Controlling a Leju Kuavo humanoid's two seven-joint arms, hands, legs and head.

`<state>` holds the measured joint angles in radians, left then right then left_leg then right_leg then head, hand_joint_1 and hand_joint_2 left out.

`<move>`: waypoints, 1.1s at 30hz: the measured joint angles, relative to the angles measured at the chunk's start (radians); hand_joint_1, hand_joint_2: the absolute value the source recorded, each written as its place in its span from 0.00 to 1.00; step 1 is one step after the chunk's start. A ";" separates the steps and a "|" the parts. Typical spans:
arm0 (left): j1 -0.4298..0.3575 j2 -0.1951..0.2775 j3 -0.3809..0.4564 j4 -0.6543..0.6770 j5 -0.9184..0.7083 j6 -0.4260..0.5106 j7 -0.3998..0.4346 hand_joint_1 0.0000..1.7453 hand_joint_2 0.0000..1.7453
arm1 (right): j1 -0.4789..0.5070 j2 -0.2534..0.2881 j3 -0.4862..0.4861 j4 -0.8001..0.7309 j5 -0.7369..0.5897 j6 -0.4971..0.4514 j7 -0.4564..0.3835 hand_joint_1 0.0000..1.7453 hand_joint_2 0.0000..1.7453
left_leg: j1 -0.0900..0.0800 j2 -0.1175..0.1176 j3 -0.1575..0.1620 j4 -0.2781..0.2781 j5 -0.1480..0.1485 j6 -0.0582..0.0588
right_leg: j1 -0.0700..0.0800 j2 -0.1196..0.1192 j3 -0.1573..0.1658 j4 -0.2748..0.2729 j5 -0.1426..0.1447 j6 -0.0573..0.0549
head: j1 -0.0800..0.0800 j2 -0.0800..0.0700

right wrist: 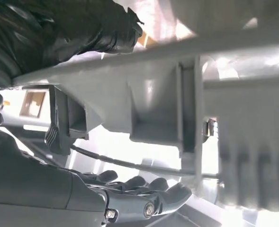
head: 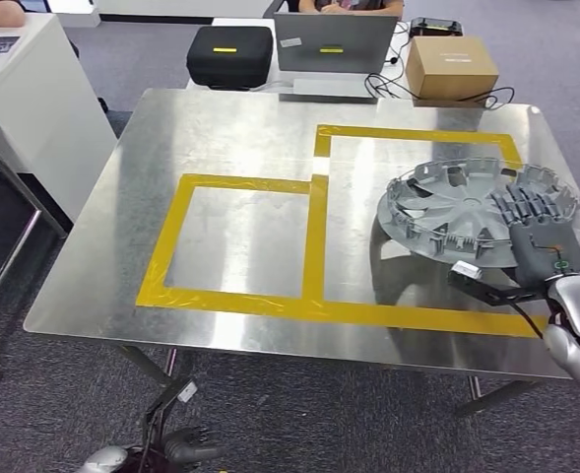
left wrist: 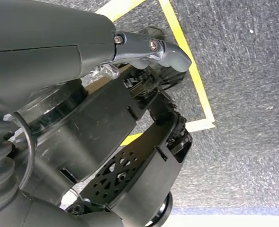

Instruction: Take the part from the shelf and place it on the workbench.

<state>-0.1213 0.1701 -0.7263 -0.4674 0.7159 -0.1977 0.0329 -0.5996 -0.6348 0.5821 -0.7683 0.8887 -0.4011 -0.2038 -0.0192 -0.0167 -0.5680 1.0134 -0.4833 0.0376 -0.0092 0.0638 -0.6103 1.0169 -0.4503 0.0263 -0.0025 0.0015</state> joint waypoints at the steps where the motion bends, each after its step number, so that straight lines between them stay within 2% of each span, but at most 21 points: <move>1: -0.002 0.000 0.000 -0.001 -0.002 0.005 0.006 0.00 1.00 | 0.004 0.002 0.007 0.000 0.016 -0.032 0.021 0.00 1.00 | 0.000 0.000 0.000 0.000 0.000 0.000 | 0.000 0.000 0.000 0.000 0.000 0.000 | 0.000 0.000; 5: -0.004 0.000 0.003 -0.011 -0.003 0.024 0.019 0.00 1.00 | 0.035 0.022 -0.007 0.000 -0.004 -0.142 0.058 0.00 1.00 | 0.000 -0.001 -0.002 0.000 0.000 0.000 | 0.000 -0.001 -0.001 0.000 0.000 0.000 | 0.000 0.000; 10: -0.004 -0.001 0.006 -0.017 -0.003 0.026 0.021 0.00 1.00 | 0.049 0.041 -0.036 0.001 -0.006 -0.180 0.057 0.00 1.00 | 0.000 -0.001 -0.002 0.000 0.000 0.000 | 0.000 -0.001 -0.002 0.000 0.000 0.000 | 0.000 0.000; 13: -0.004 0.000 0.006 -0.018 -0.003 0.028 0.021 0.00 1.00 | 0.057 0.050 -0.058 0.002 -0.003 -0.238 0.051 0.00 1.00 | 0.000 -0.001 -0.003 0.000 0.000 0.000 | 0.000 -0.001 -0.002 0.000 0.000 0.000 | 0.000 0.000; 17: -0.003 -0.001 0.006 -0.020 -0.005 0.030 0.021 0.00 1.00 | 0.079 0.060 -0.103 -0.012 0.093 -0.277 0.054 0.00 1.00 | 0.000 -0.002 -0.003 0.000 0.000 0.000 | 0.000 -0.001 -0.002 0.000 0.000 0.000 | 0.000 0.000; 19: -0.003 -0.001 0.006 -0.021 -0.006 0.030 0.021 0.00 1.00 | 0.101 0.066 -0.147 -0.026 0.126 -0.282 0.024 0.00 1.00 | 0.000 -0.003 -0.003 0.000 0.000 0.000 | 0.000 -0.002 -0.002 0.000 0.000 0.000 | 0.000 0.000; 22: 0.000 -0.001 0.006 -0.021 -0.005 0.035 0.020 0.00 1.00 | 0.120 0.090 -0.217 -0.033 0.060 -0.283 -0.045 0.00 1.00 | 0.000 -0.003 -0.004 0.000 0.000 0.000 | 0.000 -0.002 -0.003 0.000 0.000 0.000 | 0.000 0.000; 28: 0.011 0.000 0.004 -0.032 0.006 0.049 0.016 0.00 1.00 | 0.124 0.141 -0.292 -0.030 -0.146 -0.244 -0.140 0.00 1.00 | 0.000 -0.003 -0.004 0.000 0.000 0.000 | 0.000 -0.002 -0.003 0.000 0.000 0.000 | 0.000 0.000; 31: 0.016 0.000 0.003 -0.037 0.016 0.058 0.010 0.00 1.00 | 0.128 0.164 -0.321 -0.033 -0.297 -0.137 -0.159 0.00 1.00 | 0.001 -0.003 -0.004 0.000 0.000 0.000 | 0.000 -0.002 -0.003 0.000 0.000 0.000 | 0.000 0.000; 33: 0.018 0.001 0.002 -0.041 0.025 0.062 0.004 0.00 1.00 | 0.132 0.177 -0.338 -0.043 -0.413 -0.016 -0.150 0.00 1.00 | 0.001 -0.003 -0.004 0.000 0.000 0.000 | 0.000 -0.002 -0.003 0.000 0.000 0.000 | 0.000 0.000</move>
<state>-0.1029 0.1707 -0.7243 -0.5080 0.7412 -0.1356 0.0366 -0.4677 -0.4579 0.2437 -0.8110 0.4761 -0.4175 -0.3536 -0.0187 -0.0196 -0.5720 1.0133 -0.4830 0.0372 -0.0092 0.0617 -0.6134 1.0173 -0.4505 0.0260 -0.0023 0.0015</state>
